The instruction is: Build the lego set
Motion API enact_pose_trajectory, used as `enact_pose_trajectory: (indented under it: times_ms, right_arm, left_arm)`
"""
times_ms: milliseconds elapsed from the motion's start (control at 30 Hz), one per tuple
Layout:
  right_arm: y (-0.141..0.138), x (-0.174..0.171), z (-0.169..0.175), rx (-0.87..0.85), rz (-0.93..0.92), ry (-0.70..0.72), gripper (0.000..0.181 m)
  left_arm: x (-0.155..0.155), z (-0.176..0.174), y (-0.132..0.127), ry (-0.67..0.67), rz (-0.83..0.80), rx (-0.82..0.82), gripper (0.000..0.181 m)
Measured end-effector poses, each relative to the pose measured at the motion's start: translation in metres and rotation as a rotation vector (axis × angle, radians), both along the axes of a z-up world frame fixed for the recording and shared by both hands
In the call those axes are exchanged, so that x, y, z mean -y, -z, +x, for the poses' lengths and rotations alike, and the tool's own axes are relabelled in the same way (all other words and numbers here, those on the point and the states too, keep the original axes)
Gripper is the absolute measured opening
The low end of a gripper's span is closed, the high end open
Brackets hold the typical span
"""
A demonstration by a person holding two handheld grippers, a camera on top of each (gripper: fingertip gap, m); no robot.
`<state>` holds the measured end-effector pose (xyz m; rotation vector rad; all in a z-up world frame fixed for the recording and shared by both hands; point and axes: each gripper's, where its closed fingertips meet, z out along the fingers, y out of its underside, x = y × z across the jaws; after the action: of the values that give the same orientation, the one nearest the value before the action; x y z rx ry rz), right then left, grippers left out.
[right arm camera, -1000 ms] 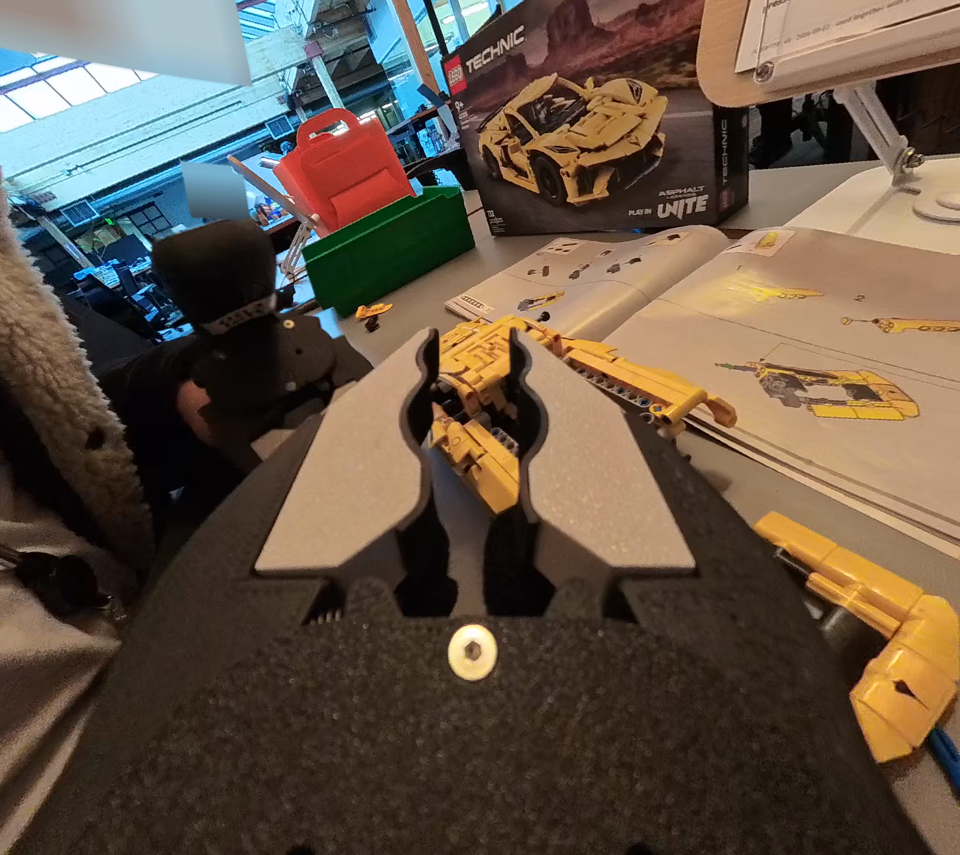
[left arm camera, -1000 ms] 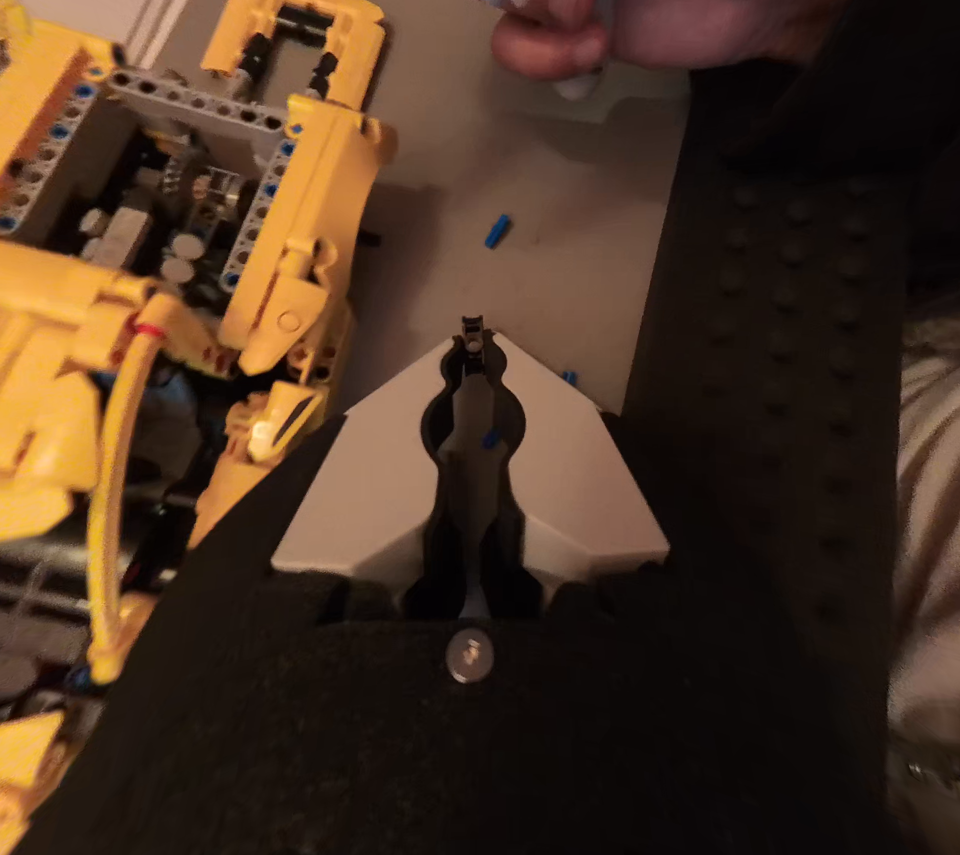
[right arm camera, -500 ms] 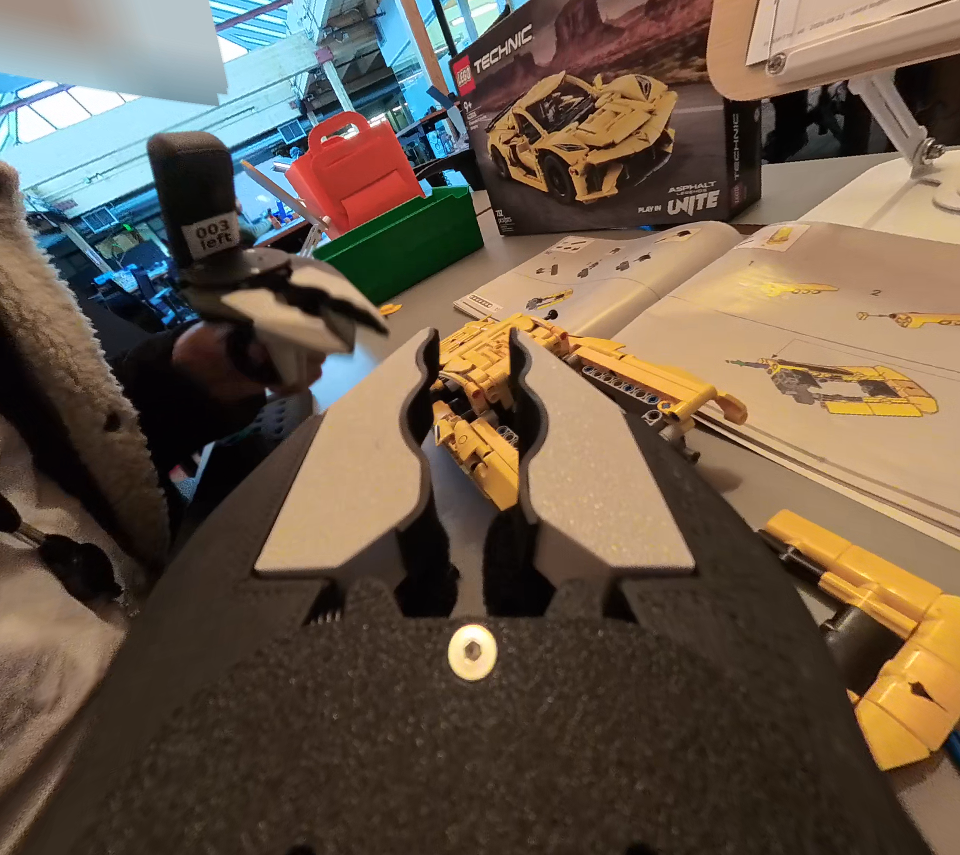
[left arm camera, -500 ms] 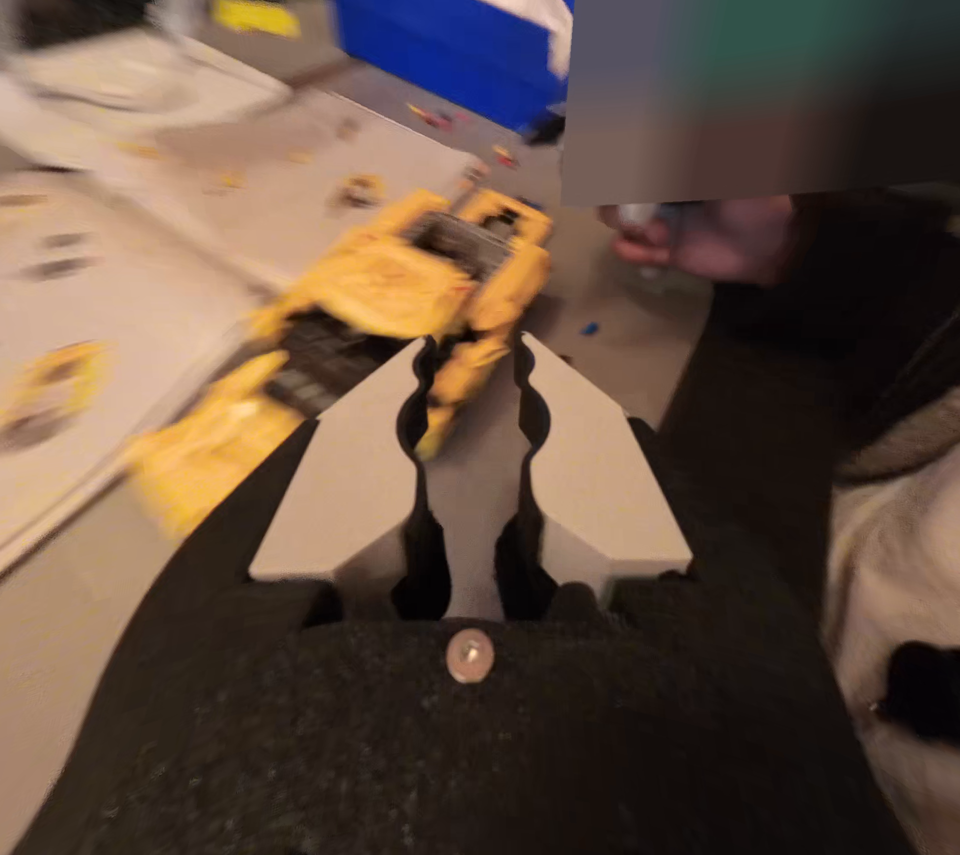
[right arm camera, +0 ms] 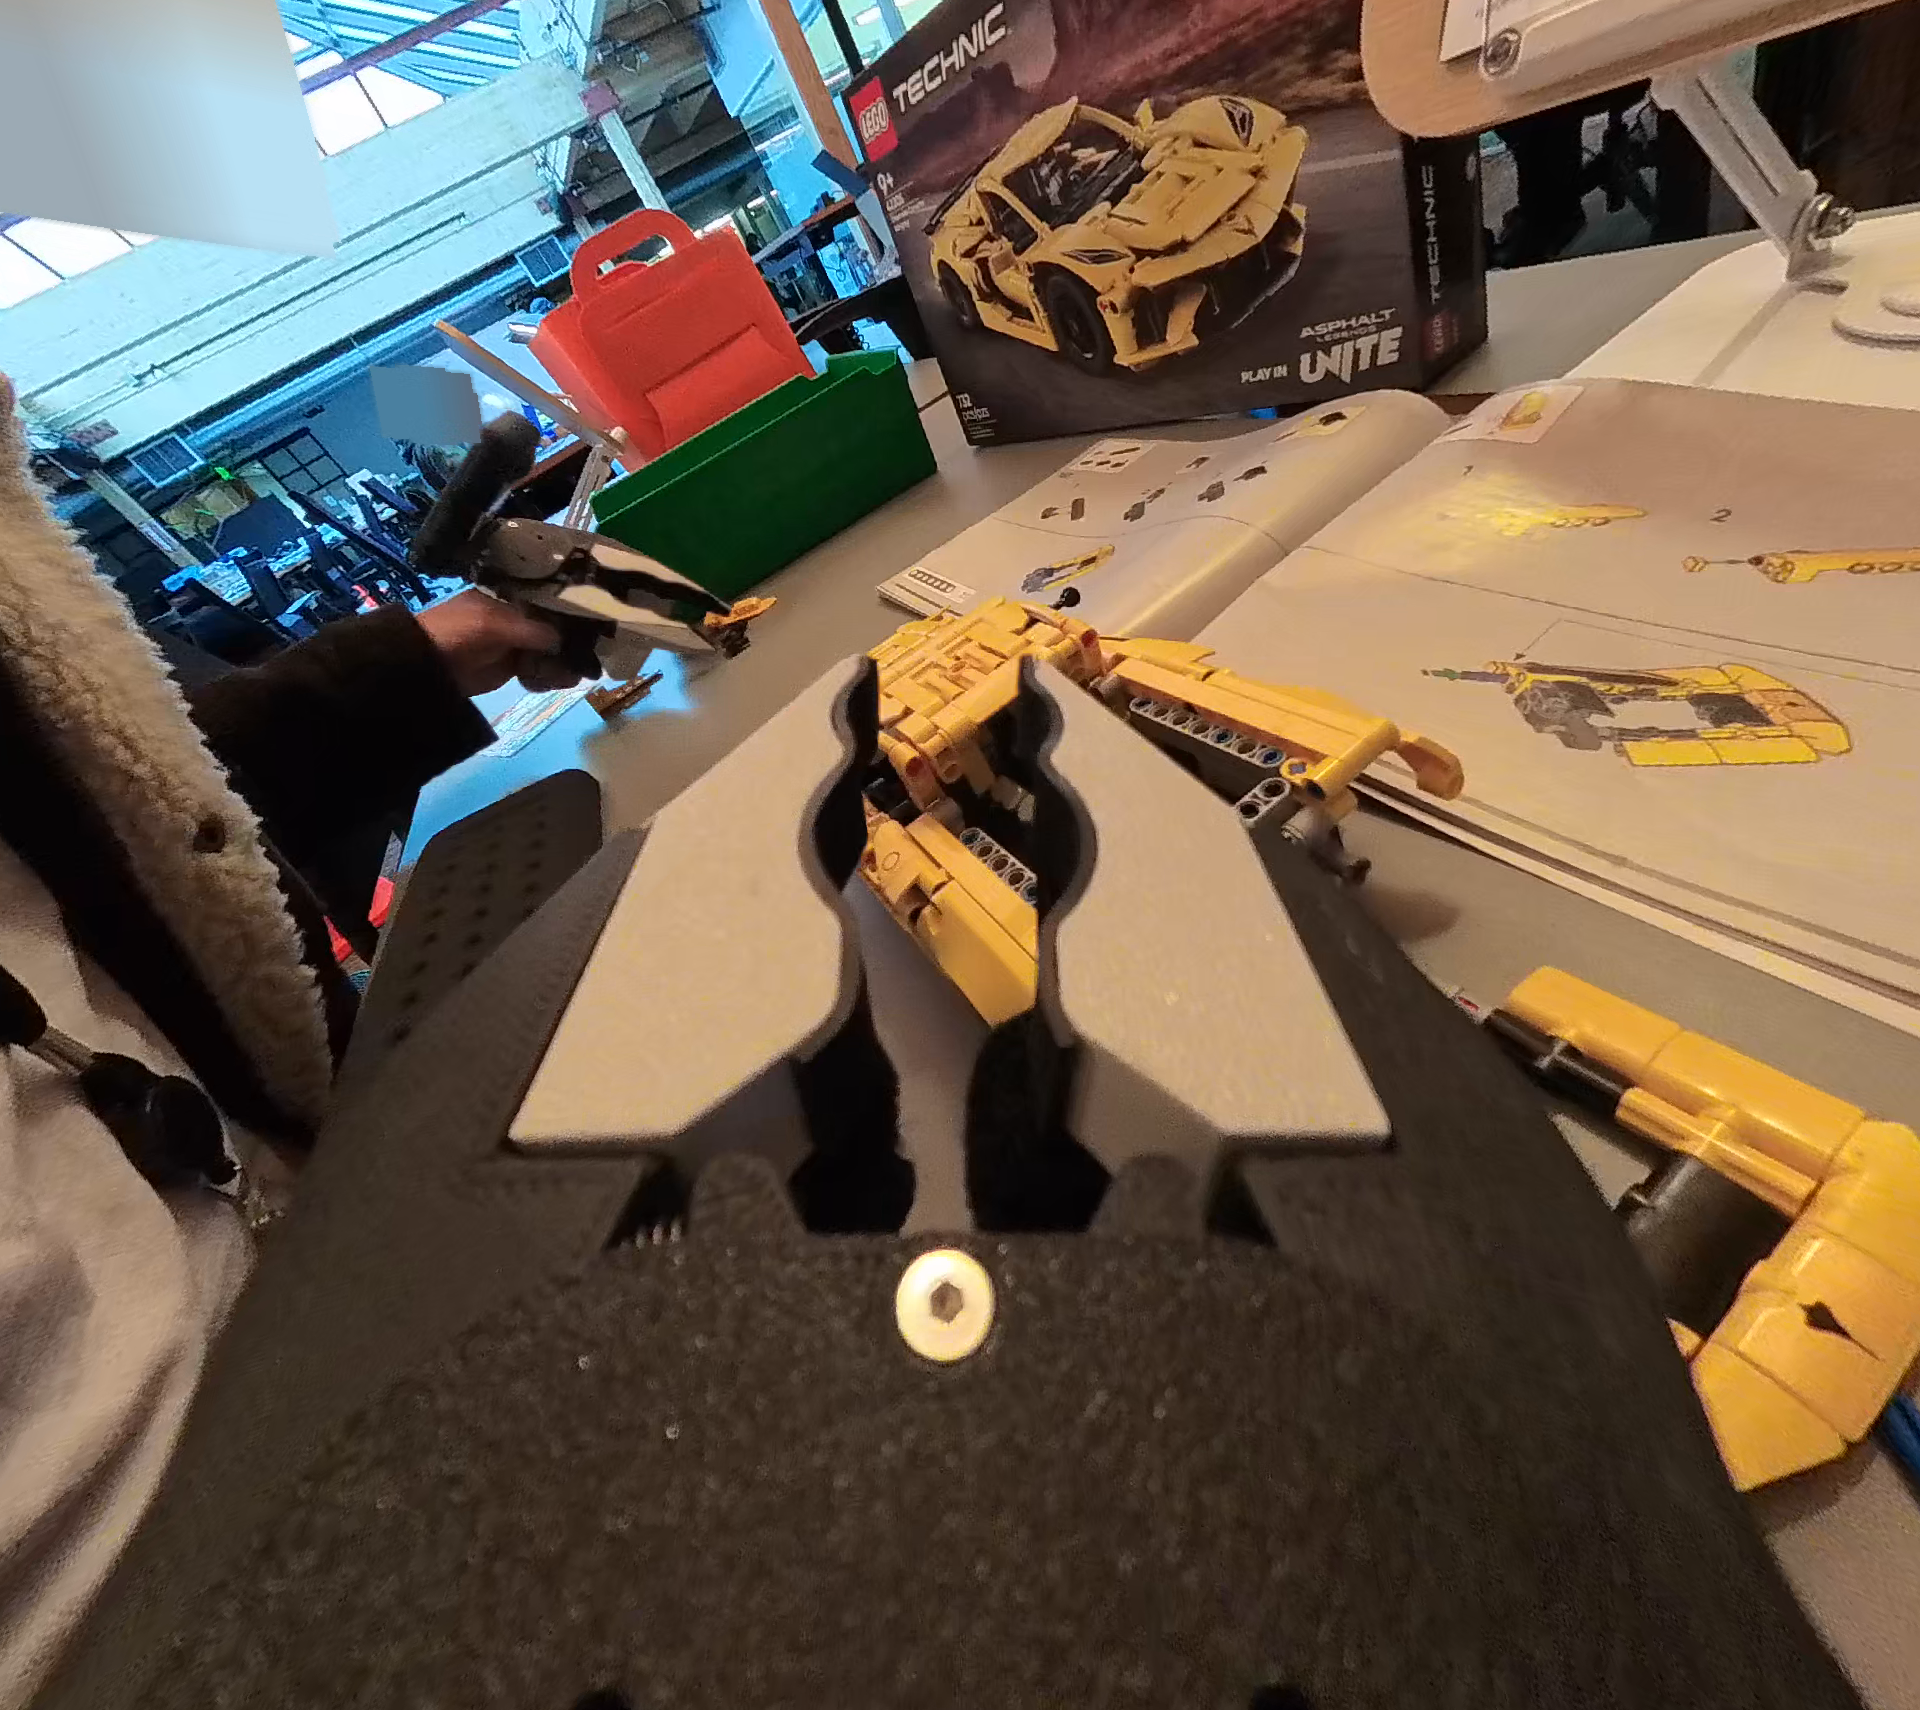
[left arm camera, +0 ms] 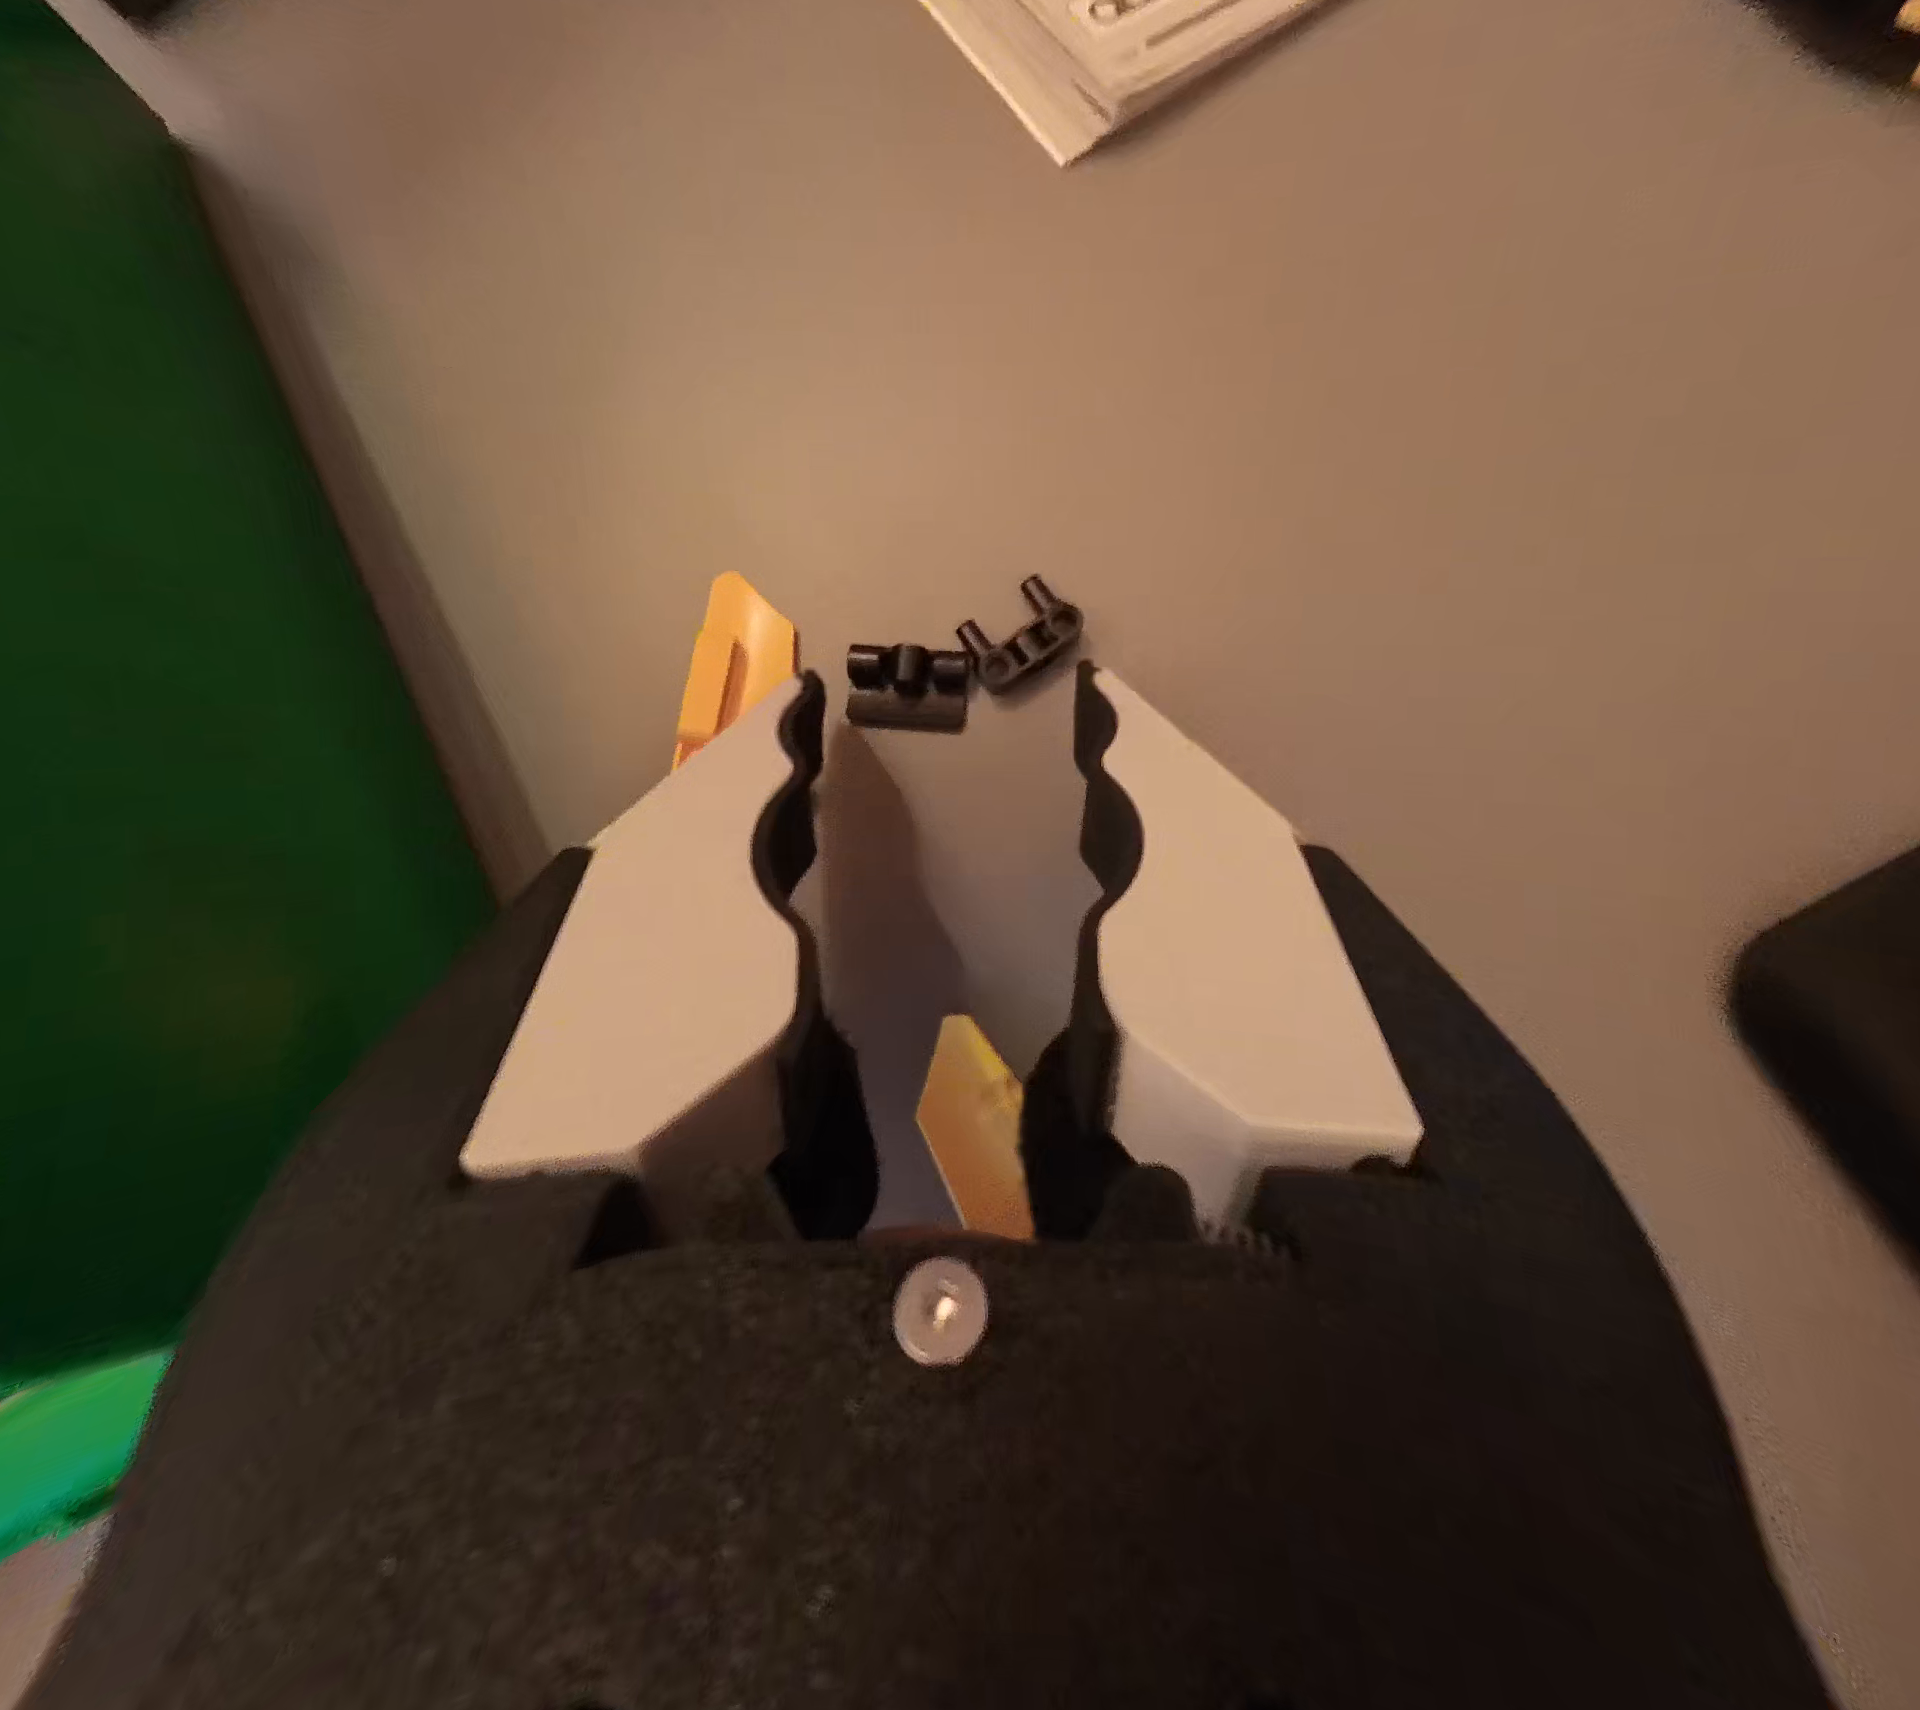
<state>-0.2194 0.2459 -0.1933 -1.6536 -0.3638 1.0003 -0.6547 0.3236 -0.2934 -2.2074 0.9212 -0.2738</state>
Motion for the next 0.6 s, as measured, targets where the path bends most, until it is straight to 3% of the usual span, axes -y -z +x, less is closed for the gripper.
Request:
enact_pose_trajectory:
  times_ms: [167,367,467,600]
  right_arm:
    - [0.006,-0.001,-0.005,0.004,-0.026,-0.027,0.026]
    - [0.009,0.000,-0.009,0.021,-0.033,-0.043,0.026]
    - [0.008,0.001,-0.009,0.017,-0.032,-0.041,0.026]
    - [0.006,0.001,-0.007,0.006,-0.029,-0.037,0.026]
  left_arm:
    - [-0.002,-0.009,0.006,0.065,0.015,-0.039,0.047]
    - [-0.007,-0.003,0.008,0.119,-0.049,0.028,0.044]
    - [-0.008,0.000,0.009,0.136,-0.071,0.019,0.024]
    - [-0.006,-0.001,0.009,0.130,-0.071,-0.026,0.024]
